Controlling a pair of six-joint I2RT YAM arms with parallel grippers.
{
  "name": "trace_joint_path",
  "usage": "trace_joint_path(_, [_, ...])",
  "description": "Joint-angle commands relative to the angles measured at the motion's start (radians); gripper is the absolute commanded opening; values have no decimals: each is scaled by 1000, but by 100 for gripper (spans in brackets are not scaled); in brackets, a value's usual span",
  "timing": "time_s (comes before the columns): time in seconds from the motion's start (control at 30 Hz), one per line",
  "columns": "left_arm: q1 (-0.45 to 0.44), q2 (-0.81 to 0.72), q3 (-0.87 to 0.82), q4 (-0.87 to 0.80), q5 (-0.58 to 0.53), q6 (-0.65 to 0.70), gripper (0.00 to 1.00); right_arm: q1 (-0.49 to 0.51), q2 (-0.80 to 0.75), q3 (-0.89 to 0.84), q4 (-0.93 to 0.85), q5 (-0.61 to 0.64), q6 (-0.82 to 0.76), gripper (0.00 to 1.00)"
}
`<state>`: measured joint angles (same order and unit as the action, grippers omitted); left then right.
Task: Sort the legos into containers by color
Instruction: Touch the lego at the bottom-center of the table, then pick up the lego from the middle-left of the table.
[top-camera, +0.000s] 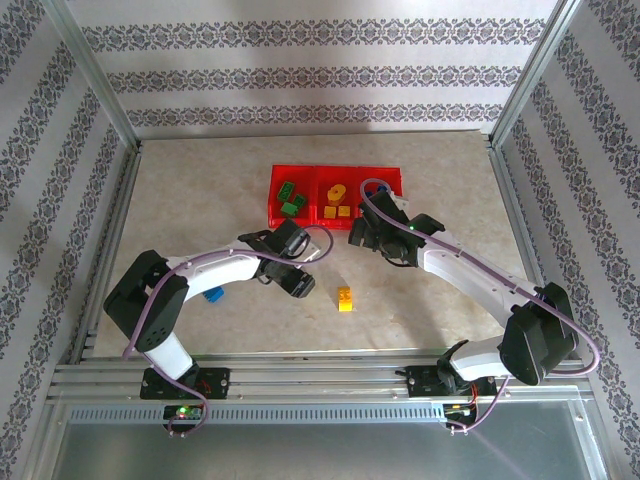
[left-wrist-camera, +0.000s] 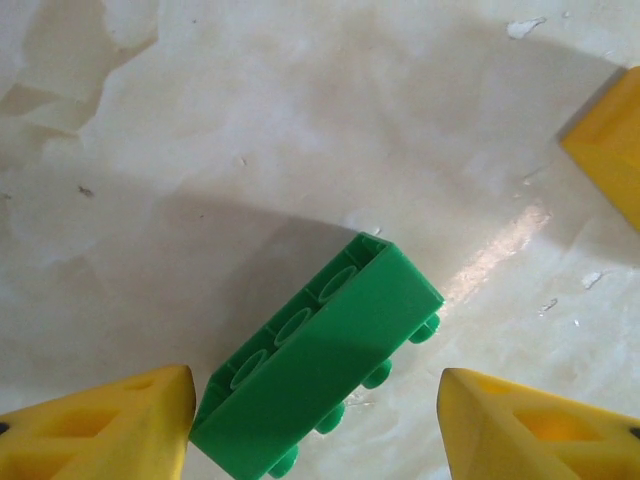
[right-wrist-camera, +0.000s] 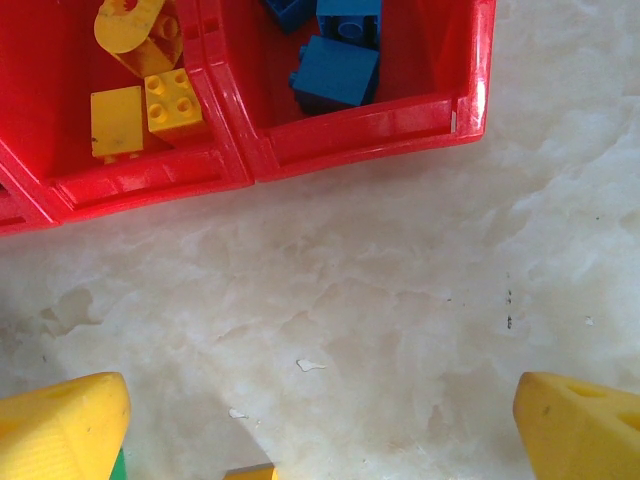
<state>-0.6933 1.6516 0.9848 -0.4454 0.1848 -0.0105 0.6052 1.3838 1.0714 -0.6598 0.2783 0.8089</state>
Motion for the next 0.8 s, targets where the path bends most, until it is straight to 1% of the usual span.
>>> trace_joint_path(0.0, [-22, 15, 25, -63, 28, 13, 65, -9, 8, 9, 9, -1, -2, 98])
trace_joint_path(0.13, [-33, 25, 30, -70, 5, 7, 66, -10, 9, 8, 9, -3, -2, 98])
trace_joint_path(0.27, [-37, 41, 37, -68, -79, -6, 71, -12, 9, 5, 12, -4, -3, 98])
trace_joint_path(0.4, [-41, 64, 54, -74, -122, 3, 71, -12, 9, 3, 12, -4, -4, 98])
trace_joint_path(0.47, [-42, 75, 64, -72, -131, 4, 68, -14, 6, 2, 14, -3, -3, 98])
trace_joint_path(0.6, [-41, 101, 79, -64, -137, 4, 58, -13, 6, -1, 15, -3, -1, 98])
trace_joint_path(0.77, [-41, 104, 83, -50, -144, -9, 42, -17, 0, -6, 15, -2, -3, 98])
